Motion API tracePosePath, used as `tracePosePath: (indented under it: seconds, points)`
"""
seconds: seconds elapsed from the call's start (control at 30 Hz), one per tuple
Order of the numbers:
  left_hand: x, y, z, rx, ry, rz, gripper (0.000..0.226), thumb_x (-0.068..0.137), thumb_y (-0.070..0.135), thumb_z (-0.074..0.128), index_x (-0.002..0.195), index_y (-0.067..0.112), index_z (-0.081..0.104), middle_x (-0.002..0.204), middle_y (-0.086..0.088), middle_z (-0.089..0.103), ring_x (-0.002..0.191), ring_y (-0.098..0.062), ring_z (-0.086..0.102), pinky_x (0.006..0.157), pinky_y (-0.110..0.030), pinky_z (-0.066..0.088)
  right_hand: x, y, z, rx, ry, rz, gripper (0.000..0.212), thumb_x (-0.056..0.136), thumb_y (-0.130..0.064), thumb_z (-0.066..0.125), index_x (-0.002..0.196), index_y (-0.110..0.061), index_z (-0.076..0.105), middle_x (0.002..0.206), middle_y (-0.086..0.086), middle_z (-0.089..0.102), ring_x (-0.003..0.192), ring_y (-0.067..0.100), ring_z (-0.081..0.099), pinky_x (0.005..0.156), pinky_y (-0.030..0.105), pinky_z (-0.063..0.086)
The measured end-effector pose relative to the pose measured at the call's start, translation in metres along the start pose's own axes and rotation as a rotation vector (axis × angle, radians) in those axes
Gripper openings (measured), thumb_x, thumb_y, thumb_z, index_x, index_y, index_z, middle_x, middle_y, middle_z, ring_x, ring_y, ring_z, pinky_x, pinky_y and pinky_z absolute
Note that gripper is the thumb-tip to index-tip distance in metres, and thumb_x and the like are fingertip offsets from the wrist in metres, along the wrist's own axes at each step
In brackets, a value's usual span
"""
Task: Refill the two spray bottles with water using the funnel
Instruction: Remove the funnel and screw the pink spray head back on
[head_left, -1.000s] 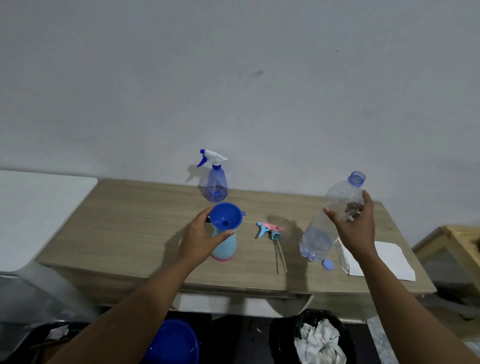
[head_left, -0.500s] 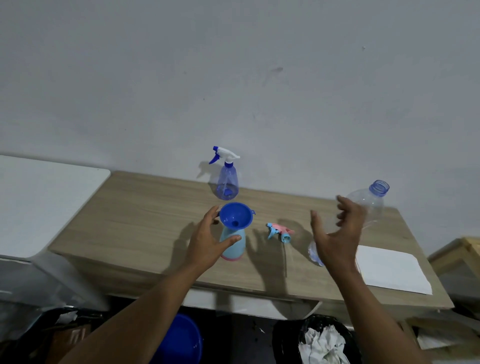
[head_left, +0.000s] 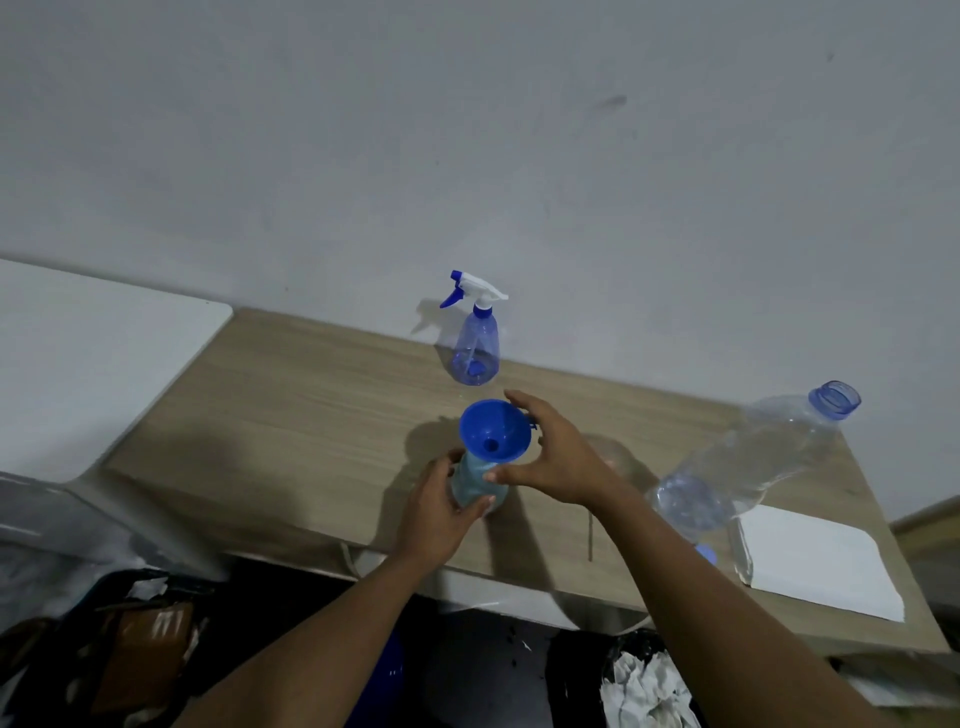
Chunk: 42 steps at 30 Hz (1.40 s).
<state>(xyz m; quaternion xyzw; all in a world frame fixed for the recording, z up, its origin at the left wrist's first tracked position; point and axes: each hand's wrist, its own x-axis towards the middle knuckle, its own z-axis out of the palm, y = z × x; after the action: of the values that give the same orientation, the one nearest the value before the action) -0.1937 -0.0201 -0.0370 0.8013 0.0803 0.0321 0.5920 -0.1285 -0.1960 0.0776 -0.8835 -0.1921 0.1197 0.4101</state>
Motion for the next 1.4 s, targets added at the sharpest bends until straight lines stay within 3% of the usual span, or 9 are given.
tracePosePath:
  seconds: [0.17,0.47,0.6,0.77,0.9,1.1,1.23,1.3,1.4]
  points:
    - [0.005,0.0,-0.002,0.067,0.004,0.067,0.057,0.079,0.025,0.083,0.126,0.027,0.051,0.12,0.008,0.055,0.111,-0.007,0.057,0.087,-0.029,0.051,0.002,0.003,0.013,0.149,0.105,-0.024,0.088,0.067,-0.02,0.093,0.142,-0.02,0.048,0.136,-0.011,0.054,0.118,0.001,0.056,0.098,0.027,0.053]
    - [0.013,-0.004,-0.004,0.088,0.003,0.113,0.066,0.073,0.043,0.082,0.132,0.027,0.056,0.123,0.013,0.052,0.111,0.0,0.054,0.092,-0.024,0.048,-0.003,0.01,-0.014,0.686,0.576,0.161,0.073,0.075,-0.003,0.085,0.134,-0.025,0.048,0.128,0.006,0.053,0.103,0.017,0.067,0.084,0.031,0.061]
    - [0.014,-0.007,-0.004,0.105,0.01,0.137,0.065,0.075,0.032,0.085,0.132,0.023,0.057,0.125,0.01,0.054,0.111,-0.003,0.056,0.093,-0.028,0.05,-0.029,0.051,-0.014,0.412,0.442,0.334,0.071,0.072,-0.009,0.088,0.13,-0.018,0.048,0.126,0.009,0.056,0.087,0.018,0.068,0.077,0.039,0.061]
    - [0.015,-0.006,-0.003,0.118,0.0,0.144,0.064,0.077,0.03,0.084,0.134,0.022,0.055,0.126,0.008,0.053,0.113,-0.006,0.055,0.092,-0.025,0.048,-0.041,0.08,0.005,-0.073,0.063,0.392,0.085,0.064,-0.022,0.093,0.134,-0.016,0.045,0.128,0.006,0.054,0.104,0.016,0.055,0.081,0.025,0.049]
    - [0.014,-0.003,-0.004,0.139,-0.01,0.136,0.065,0.078,0.028,0.084,0.136,0.021,0.054,0.127,0.007,0.052,0.113,-0.003,0.053,0.089,-0.018,0.047,-0.031,0.07,0.02,-0.264,-0.113,0.484,0.081,0.069,-0.02,0.088,0.135,-0.017,0.043,0.127,0.006,0.058,0.108,0.02,0.06,0.089,0.036,0.053]
    - [0.015,-0.003,-0.005,0.13,-0.018,0.124,0.064,0.078,0.028,0.084,0.134,0.025,0.054,0.126,0.012,0.051,0.113,0.004,0.052,0.084,-0.016,0.049,-0.029,0.07,0.035,-0.288,-0.069,0.445,0.066,0.067,-0.026,0.09,0.122,-0.015,0.056,0.119,0.003,0.062,0.108,0.019,0.061,0.086,0.029,0.052]
    - [0.016,-0.003,-0.004,0.106,-0.024,0.106,0.063,0.077,0.027,0.084,0.133,0.027,0.054,0.126,0.015,0.052,0.113,-0.003,0.055,0.084,-0.009,0.045,-0.036,0.077,0.018,-0.035,0.212,0.447,0.059,0.069,-0.049,0.086,0.113,-0.016,0.064,0.109,-0.006,0.061,0.098,0.014,0.059,0.082,0.028,0.049]
    - [0.016,-0.003,-0.003,0.091,-0.034,0.091,0.063,0.078,0.026,0.084,0.133,0.028,0.053,0.125,0.02,0.051,0.114,-0.004,0.055,0.086,-0.012,0.045,-0.033,0.081,0.003,0.034,0.402,0.45,0.035,0.088,-0.04,0.073,0.107,-0.011,0.067,0.102,0.006,0.069,0.087,0.018,0.063,0.071,0.024,0.049]
    - [0.015,-0.005,-0.003,0.072,-0.052,0.061,0.067,0.079,0.025,0.084,0.138,0.024,0.051,0.127,0.024,0.051,0.116,-0.005,0.055,0.089,-0.023,0.054,-0.024,0.089,-0.014,-0.05,0.39,0.531,0.036,0.102,-0.023,0.054,0.131,-0.003,0.057,0.116,0.019,0.069,0.092,0.022,0.062,0.071,0.026,0.045]
